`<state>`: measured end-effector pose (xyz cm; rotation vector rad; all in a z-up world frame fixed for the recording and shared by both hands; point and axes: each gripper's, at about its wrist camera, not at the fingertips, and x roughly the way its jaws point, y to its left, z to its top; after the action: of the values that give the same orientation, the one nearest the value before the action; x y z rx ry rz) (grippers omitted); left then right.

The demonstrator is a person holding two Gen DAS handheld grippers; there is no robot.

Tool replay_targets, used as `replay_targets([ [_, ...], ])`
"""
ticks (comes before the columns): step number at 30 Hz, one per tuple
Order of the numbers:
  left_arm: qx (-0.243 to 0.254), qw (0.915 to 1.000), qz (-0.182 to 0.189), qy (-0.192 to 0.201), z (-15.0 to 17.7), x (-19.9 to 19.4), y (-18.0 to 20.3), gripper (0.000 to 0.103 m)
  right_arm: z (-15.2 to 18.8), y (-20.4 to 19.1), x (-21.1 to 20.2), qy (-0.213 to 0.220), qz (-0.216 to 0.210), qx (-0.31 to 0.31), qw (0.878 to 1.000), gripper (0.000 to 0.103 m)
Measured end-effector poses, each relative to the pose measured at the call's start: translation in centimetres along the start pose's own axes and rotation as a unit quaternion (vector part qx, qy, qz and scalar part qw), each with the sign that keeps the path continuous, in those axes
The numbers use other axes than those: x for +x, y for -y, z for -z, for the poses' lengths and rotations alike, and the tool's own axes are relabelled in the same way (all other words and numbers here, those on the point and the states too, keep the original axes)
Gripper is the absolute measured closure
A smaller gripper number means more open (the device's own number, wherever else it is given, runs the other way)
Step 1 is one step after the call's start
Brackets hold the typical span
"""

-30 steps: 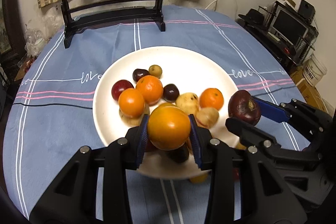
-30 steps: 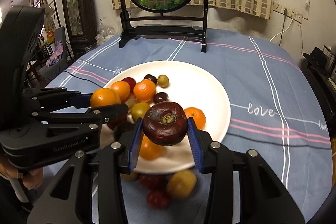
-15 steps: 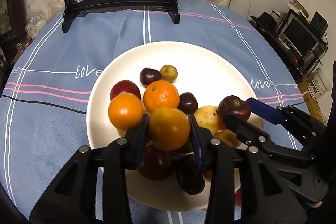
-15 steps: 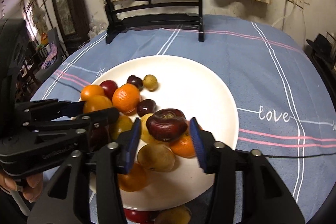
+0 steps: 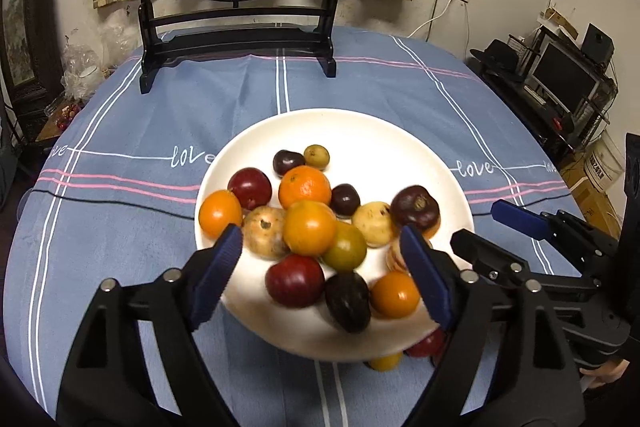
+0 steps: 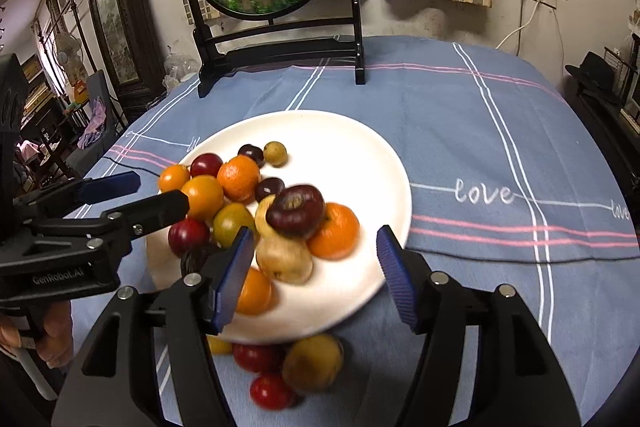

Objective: Organize fruits
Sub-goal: 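Carry the orange tomato and dark red fruit onto the plate, opening both tools, then move the open right tool around a red tomato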

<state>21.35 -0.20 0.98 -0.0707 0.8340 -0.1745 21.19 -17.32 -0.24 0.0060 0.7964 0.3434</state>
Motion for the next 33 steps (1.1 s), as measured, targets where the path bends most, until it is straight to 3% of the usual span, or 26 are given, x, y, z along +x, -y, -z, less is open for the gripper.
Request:
replay_targets([
  [3,0.0,1.0,0.002,-0.004,1.2,-0.9,0.1,0.013,1.2,0.2,-1.1,0.0,0.001,0.004,1.0,0.036],
  [16,0.02,0.9996,0.005,-0.019,7.3,-3.9,1.1,0.011,7.8,0.5,-4.4,-0.02,0.003,0.024,1.0,0.036],
  [33,0.001,0.9992,0.001,-0.041,11.2,-4.7,-0.8,0.01,11.0,-0.7,-5.5,-0.04,0.001,0.01,0.999,0.036],
])
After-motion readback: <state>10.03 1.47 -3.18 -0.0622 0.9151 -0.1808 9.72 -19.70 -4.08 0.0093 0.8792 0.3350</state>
